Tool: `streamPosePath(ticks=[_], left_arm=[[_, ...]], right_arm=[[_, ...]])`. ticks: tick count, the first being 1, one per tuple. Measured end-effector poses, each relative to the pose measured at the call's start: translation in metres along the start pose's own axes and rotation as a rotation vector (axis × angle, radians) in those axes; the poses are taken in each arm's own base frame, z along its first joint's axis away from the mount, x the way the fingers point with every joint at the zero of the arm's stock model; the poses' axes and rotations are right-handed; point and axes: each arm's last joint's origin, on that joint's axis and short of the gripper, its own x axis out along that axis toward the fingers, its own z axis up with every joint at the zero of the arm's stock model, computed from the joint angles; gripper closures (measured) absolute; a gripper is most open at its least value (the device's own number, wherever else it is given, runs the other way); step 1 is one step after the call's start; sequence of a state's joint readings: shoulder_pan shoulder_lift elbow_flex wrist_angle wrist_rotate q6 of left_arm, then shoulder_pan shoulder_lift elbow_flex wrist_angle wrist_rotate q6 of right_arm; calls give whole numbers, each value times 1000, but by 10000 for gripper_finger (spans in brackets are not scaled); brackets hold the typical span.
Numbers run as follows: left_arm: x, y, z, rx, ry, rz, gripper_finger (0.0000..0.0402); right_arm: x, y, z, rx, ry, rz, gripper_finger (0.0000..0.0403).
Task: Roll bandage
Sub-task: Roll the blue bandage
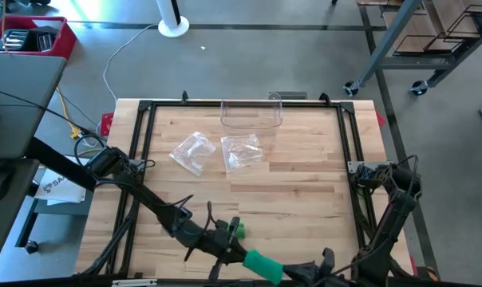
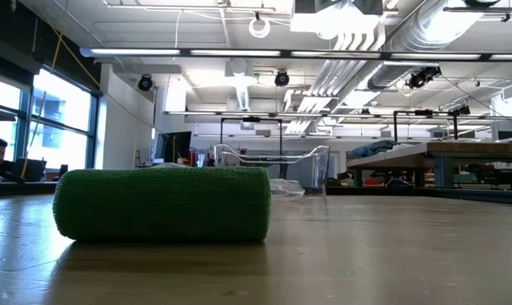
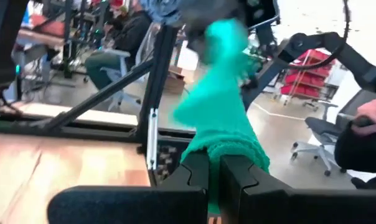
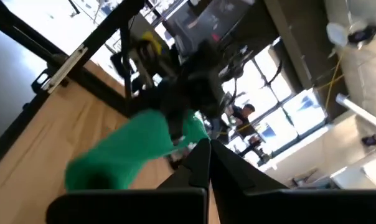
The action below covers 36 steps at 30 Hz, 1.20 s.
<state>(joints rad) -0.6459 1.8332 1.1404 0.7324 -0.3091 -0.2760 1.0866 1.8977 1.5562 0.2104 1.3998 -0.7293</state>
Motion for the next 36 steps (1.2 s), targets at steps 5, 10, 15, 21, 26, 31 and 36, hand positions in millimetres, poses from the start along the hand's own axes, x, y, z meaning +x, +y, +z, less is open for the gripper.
streamPosePath(ticks=[5, 10, 15, 21, 26, 31, 36], left_arm=[[4, 5, -6, -8, 5, 7, 401], [5, 4, -8, -4, 3, -7, 401], [2, -5, -8, 17, -14, -36, 401], [0, -11, -9, 31, -18, -53, 401], [-2, -16, -8, 34, -38, -74, 401], [-2, -18, -7, 36, -54, -72, 401], [-2, -16, -7, 36, -57, -62, 401]], right_arm=[[4, -9, 10, -50, -70, 16, 403], [16, -11, 5, -59, 2, -37, 403], [26, -10, -3, -60, 99, -101, 403], [29, -9, -13, -41, 172, -170, 403], [26, -16, -31, 38, 165, -168, 403], [21, -25, -56, 220, 183, -38, 403], [17, -22, -63, 334, 223, 50, 402]])
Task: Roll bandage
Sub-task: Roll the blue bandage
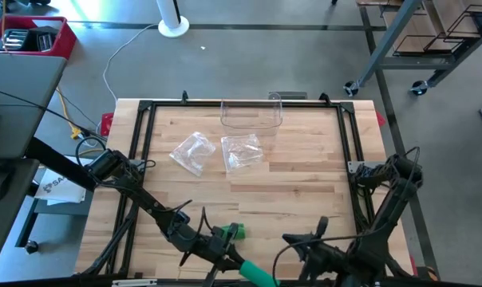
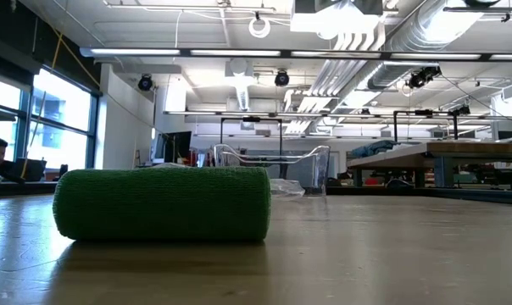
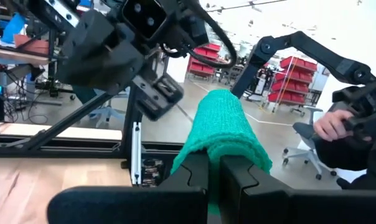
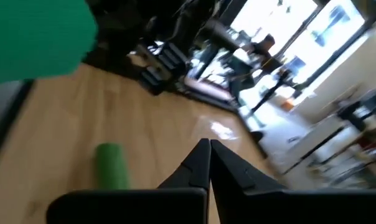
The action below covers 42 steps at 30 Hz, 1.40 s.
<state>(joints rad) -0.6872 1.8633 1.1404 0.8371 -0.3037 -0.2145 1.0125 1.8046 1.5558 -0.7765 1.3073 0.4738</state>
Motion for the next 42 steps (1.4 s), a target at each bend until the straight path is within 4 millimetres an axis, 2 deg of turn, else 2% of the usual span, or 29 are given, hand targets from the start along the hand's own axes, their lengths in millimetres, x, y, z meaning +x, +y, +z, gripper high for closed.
streamPosePath(ticks=[5, 9, 14, 18, 24, 30, 36, 42], left_arm=[[0, 1, 0, -1, -9, 33, 401], [0, 2, 1, -3, -18, 49, 401], [1, 4, 2, -5, -19, 55, 401], [1, 5, 2, -6, -19, 58, 401], [1, 5, 2, -2, -19, 58, 401], [1, 6, 1, 0, -19, 84, 401], [1, 7, 2, 2, -23, 110, 401], [1, 8, 2, 9, -24, 114, 401]], right_arm=[[-8, 9, 1, 95, 59, 181, 373], [-14, 16, 1, 147, 95, 298, 314], [-13, 27, 5, 195, 64, 324, 229], [-6, 38, 6, 205, 55, 358, 192], [6, 48, 6, 258, 31, 326, 189], [4, 46, 9, 274, -24, 221, 194], [4, 50, 12, 276, -40, 248, 195], [16, 61, 5, 217, -74, 100, 203]])
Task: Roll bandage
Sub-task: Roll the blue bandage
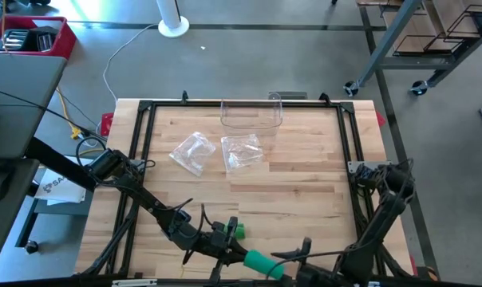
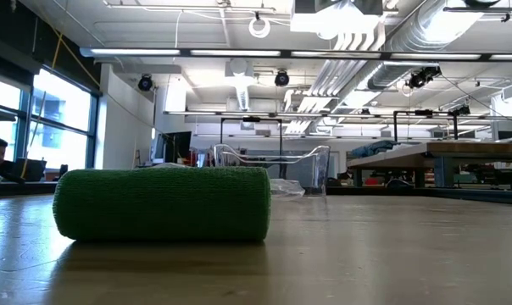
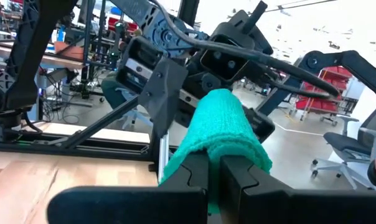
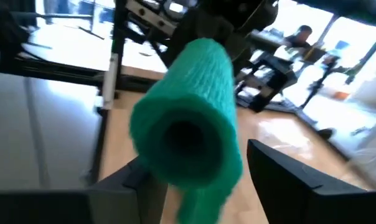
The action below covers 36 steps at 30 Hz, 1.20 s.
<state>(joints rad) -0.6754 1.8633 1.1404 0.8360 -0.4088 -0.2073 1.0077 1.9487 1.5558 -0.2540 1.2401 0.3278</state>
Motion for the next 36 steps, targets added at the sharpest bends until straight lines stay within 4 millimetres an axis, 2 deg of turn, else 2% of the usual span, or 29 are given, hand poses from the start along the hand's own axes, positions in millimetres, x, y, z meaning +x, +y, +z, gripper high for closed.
streamPosePath(ticks=[5, 11, 13, 17, 24, 31, 36], left_arm=[[0, -1, 0, -1, 0, -1, 401], [0, -1, 0, -2, -4, -2, 401], [0, -1, 1, -5, -7, -5, 401], [-1, -3, 0, -14, -7, -12, 401], [-2, -8, -1, -69, 26, -111, 401], [-2, -7, -2, -102, 40, -117, 401], [-2, -5, -4, -103, 60, -106, 401]], right_arm=[[1, 2, -2, -84, -13, -40, 254], [1, 3, -1, -149, -18, -39, 367], [1, 3, -1, -176, -18, -39, 393], [-5, 3, 0, -237, -36, -94, 390], [-17, 6, 4, -475, -55, -186, 399], [-5, 4, 25, -656, -60, -190, 402], [4, 2, 40, -749, -141, -106, 402]])
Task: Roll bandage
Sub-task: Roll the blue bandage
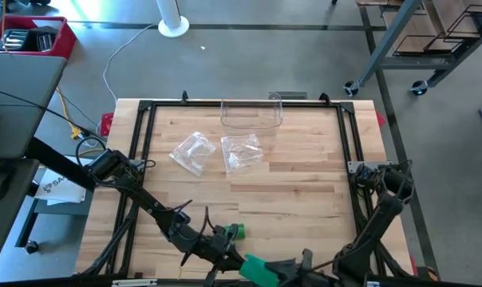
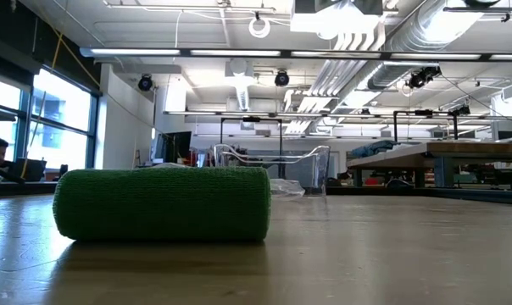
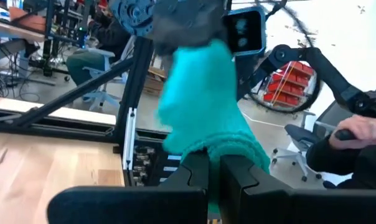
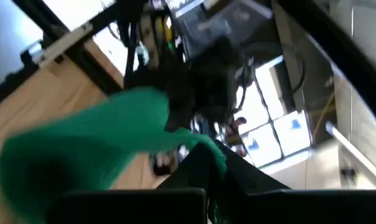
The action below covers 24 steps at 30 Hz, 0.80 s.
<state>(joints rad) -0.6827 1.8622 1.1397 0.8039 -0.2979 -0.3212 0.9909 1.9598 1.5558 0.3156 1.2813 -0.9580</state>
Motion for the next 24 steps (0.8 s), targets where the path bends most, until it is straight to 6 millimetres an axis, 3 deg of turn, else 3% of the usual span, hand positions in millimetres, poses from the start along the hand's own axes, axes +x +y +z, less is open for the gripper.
streamPosePath(ticks=[10, 19, 24], left_arm=[[2, 10, -2, -3, 38, 36, 401], [1, 3, -4, -2, 61, -27, 401], [-1, -5, -6, 47, 59, -48, 401]], right_arm=[[2, -16, 14, -18, -210, -4, 402], [21, -22, 3, -26, -26, -80, 402], [21, -24, 2, 1, 15, -96, 402]])
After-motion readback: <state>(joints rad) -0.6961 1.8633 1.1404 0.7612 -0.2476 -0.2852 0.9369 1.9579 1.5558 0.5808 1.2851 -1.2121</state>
